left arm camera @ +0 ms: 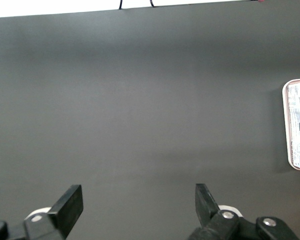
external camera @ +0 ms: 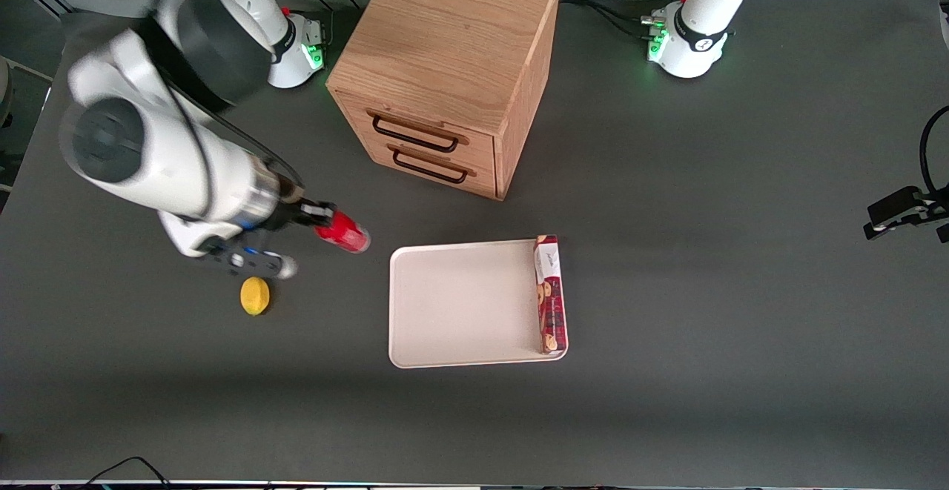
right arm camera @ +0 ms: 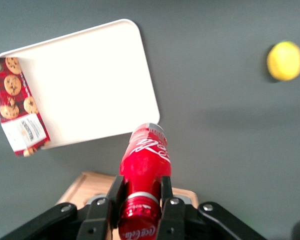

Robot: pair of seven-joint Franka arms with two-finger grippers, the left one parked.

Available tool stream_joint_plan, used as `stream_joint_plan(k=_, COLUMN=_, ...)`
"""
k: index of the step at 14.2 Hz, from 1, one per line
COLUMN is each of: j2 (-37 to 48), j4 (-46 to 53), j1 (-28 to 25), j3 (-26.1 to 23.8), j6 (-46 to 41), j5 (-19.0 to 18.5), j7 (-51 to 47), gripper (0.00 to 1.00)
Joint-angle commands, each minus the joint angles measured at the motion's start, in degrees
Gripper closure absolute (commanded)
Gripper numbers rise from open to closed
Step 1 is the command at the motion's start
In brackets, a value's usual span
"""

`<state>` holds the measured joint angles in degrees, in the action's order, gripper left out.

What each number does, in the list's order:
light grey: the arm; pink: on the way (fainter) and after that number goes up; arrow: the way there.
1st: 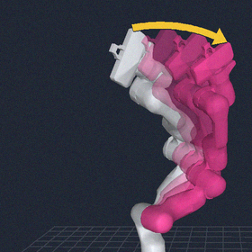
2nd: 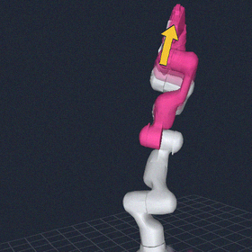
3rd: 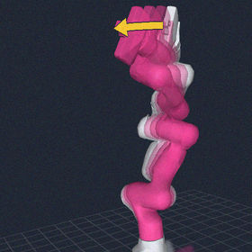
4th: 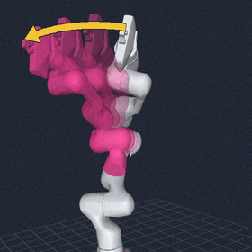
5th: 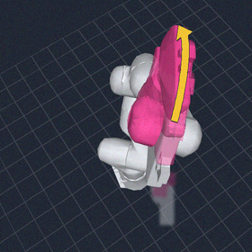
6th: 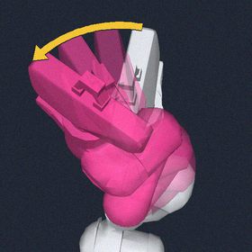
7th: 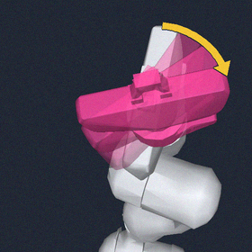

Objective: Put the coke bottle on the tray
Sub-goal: 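Carry the bottle over the white tray's corner, standing it upright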

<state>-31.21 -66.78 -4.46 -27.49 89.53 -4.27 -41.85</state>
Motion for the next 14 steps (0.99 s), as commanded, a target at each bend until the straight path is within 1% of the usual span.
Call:
stream_joint_plan(k=1, j2=-5.2, j4=-3.7, j1=-0.2, j3=-4.7, j6=9.0, j5=-4.7, j7=-10.1, gripper=1.00)
stream_joint_plan(k=3, j2=-7.5, j4=-6.8, j1=-0.5, j3=-7.1, j6=13.9, j5=-10.5, j7=-15.0, gripper=1.00)
stream_joint_plan(k=5, j2=-9.7, j4=-8.4, j1=-0.6, j3=-7.9, j6=16.5, j5=-14.6, j7=-17.9, gripper=1.00)
stream_joint_plan(k=7, j2=-10.9, j4=-10.3, j1=-0.6, j3=-7.9, j6=19.6, j5=-17.1, j7=-19.3, gripper=1.00)
stream_joint_plan(k=8, j2=-11.2, j4=-11.1, j1=-0.9, j3=-7.9, j6=20.4, j5=-18.9, j7=-20.6, gripper=1.00)
stream_joint_plan(k=9, j2=-11.7, j4=-11.4, j1=-0.9, j3=-7.9, j6=20.6, j5=-20.0, j7=-21.4, gripper=1.00)
stream_joint_plan(k=10, j2=-11.9, j4=-11.4, j1=-0.9, j3=-7.9, j6=20.6, j5=-20.0, j7=-21.4, gripper=0.90)
stream_joint_plan(k=11, j2=-11.9, j4=-11.4, j1=-0.9, j3=-7.9, j6=20.6, j5=-20.0, j7=-21.4, gripper=0.46)
stream_joint_plan(k=12, j2=-11.8, j4=-11.4, j1=-0.9, j3=-7.9, j6=20.6, j5=-20.1, j7=-21.4, gripper=0.00)
stream_joint_plan(k=14, j2=-10.3, j4=-10.7, j1=-0.6, j3=-8.2, j6=19.9, j5=-20.1, j7=-20.8, gripper=0.00)
